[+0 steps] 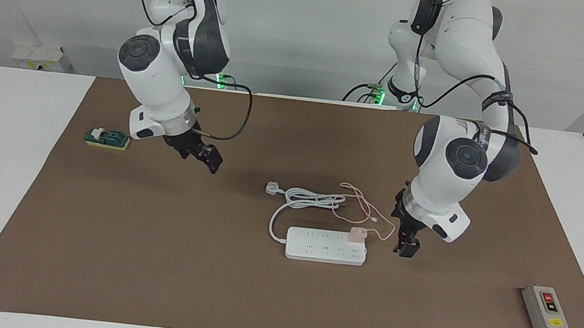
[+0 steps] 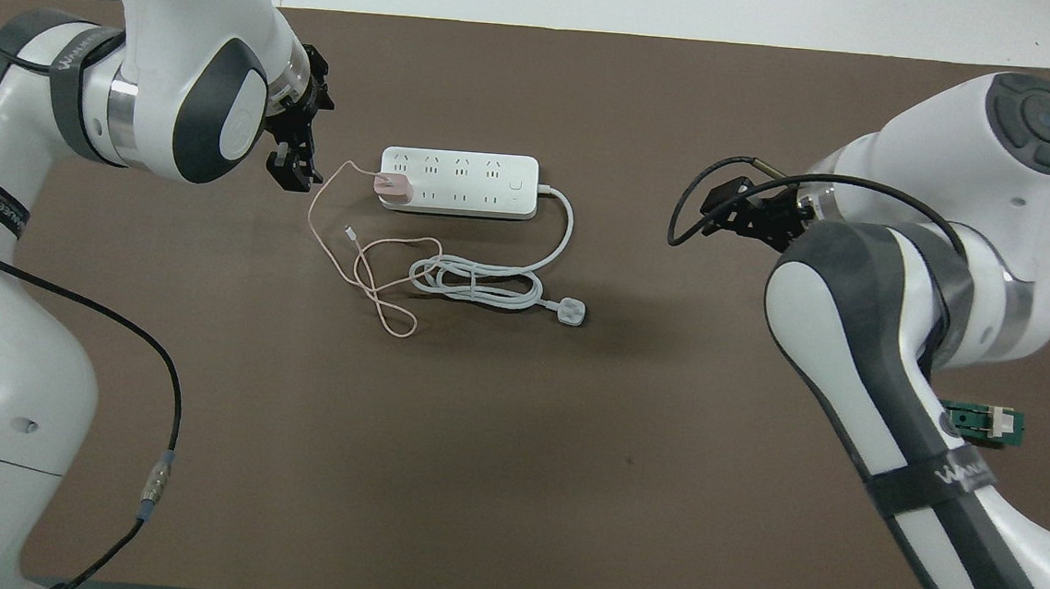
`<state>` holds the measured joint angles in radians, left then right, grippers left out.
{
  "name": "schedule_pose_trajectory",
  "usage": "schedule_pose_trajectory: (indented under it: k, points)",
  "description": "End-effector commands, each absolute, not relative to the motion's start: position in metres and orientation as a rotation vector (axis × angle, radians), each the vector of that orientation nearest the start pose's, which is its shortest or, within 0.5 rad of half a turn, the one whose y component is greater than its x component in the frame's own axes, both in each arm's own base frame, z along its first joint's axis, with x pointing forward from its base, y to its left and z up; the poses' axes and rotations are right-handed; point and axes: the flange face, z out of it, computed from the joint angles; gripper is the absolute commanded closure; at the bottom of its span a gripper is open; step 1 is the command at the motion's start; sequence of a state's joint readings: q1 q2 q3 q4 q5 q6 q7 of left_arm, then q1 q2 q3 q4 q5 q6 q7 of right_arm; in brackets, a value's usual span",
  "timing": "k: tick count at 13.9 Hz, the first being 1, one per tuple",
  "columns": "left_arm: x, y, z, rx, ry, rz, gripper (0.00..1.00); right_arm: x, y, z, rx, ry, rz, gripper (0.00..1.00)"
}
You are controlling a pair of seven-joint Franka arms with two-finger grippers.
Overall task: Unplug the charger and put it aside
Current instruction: 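Reach the left gripper to the pink charger while the right gripper reaches the strip, then grasp the pink charger with the left gripper while the right gripper holds the strip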
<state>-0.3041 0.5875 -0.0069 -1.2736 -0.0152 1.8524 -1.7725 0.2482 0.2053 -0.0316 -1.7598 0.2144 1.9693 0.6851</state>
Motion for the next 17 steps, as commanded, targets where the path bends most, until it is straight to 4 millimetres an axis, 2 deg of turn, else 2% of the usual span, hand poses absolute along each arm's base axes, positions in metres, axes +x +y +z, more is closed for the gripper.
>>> schedule_pose_trajectory:
  k: [1,2,4,6,7,9,11,12,15,17]
  points:
    - [0.68,-0.255,0.384,-2.321,-2.114,0.024,0.0,0.613,0.181,0.419,-2.676,1.047,0.185,0.0]
    - [0.68,-0.258,0.382,-2.326,-2.126,0.014,0.0,0.617,0.197,0.404,-2.596,1.128,0.21,0.0]
    - [0.674,-0.256,0.37,-2.341,-2.145,-0.008,0.0,0.625,0.239,0.38,-2.453,1.298,0.276,0.0]
    - [0.661,-0.253,0.356,-2.337,-2.139,-0.005,0.0,0.643,0.268,0.367,-2.269,1.493,0.378,0.0]
    - [0.657,-0.258,0.356,-2.346,-2.129,-0.004,0.0,0.647,0.282,0.359,-2.224,1.539,0.412,0.0]
    - [0.657,-0.262,0.356,-2.328,-2.168,-0.014,0.0,0.656,0.292,0.342,-2.135,1.61,0.411,0.04]
    - [0.649,-0.271,0.349,-2.342,-2.17,-0.022,0.0,0.656,0.316,0.322,-2.064,1.63,0.434,0.04]
    - [0.646,-0.271,0.346,-2.34,-2.174,-0.023,0.0,0.661,0.321,0.319,-2.029,1.658,0.459,0.04]
    - [0.644,-0.273,0.344,-2.335,-2.177,-0.021,0.28,0.684,0.336,0.29,-1.978,1.735,0.501,0.04]
    - [0.642,-0.272,0.34,-2.339,-2.195,-0.032,0.42,0.694,0.339,0.274,-1.972,1.757,0.543,0.04]
